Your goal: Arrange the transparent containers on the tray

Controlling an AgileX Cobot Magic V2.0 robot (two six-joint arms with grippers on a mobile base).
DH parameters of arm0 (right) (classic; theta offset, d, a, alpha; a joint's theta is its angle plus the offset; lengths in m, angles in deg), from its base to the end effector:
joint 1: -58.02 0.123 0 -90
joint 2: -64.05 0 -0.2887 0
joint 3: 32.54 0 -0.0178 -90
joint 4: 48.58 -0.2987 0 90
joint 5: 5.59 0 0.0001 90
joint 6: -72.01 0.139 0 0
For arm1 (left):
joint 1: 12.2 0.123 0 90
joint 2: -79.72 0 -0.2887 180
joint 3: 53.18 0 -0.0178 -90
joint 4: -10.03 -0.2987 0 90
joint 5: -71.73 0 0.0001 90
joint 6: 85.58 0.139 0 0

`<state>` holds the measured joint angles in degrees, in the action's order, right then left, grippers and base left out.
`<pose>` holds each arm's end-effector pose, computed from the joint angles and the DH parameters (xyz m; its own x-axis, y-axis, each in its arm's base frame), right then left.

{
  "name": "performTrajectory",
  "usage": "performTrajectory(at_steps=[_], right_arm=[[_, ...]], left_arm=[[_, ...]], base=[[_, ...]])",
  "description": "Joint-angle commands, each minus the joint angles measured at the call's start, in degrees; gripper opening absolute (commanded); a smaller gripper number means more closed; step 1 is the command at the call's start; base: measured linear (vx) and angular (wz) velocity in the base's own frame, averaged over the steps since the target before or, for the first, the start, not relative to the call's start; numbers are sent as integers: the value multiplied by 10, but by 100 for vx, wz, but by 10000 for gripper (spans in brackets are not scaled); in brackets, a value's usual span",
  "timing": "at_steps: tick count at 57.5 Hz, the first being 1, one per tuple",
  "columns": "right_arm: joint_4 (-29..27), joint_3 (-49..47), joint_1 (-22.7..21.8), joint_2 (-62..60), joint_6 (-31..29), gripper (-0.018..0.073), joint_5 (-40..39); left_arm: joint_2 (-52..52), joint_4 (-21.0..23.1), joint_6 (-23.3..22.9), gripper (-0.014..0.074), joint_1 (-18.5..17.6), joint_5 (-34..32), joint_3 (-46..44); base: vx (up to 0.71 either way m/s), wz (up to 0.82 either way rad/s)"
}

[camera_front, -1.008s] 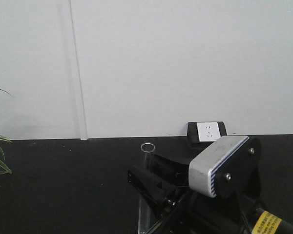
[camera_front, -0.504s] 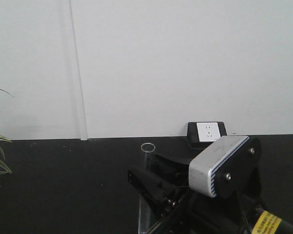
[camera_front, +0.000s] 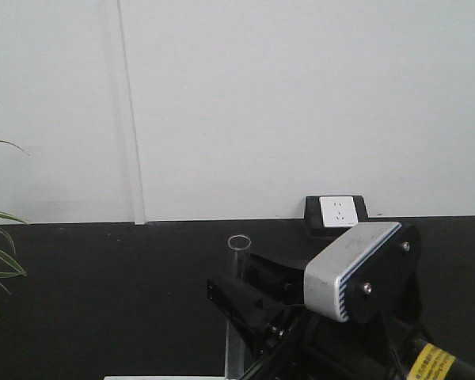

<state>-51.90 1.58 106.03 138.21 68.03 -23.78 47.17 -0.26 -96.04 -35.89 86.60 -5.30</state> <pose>0.2356 0.2580 0.3236 0.0091 -0.0114 -0.9999 -0.7310 0.6822 -0.0144 0.1734 -0.0691 0.3332 -0.0841 0.0272 -0.9961 0.3588 0.9334 -0.0048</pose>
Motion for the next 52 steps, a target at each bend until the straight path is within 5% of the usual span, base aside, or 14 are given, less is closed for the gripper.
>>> performTrajectory(at_steps=[1,52], right_arm=[[6,-19,0,-14,-5,230,-45],[6,-19,0,-14,-5,230,-45]], left_arm=[[-2,-2,-3,167,-2,-50,-16],[-2,-2,-3,167,-2,-50,-16]], base=[[-9,2],[-17,7]])
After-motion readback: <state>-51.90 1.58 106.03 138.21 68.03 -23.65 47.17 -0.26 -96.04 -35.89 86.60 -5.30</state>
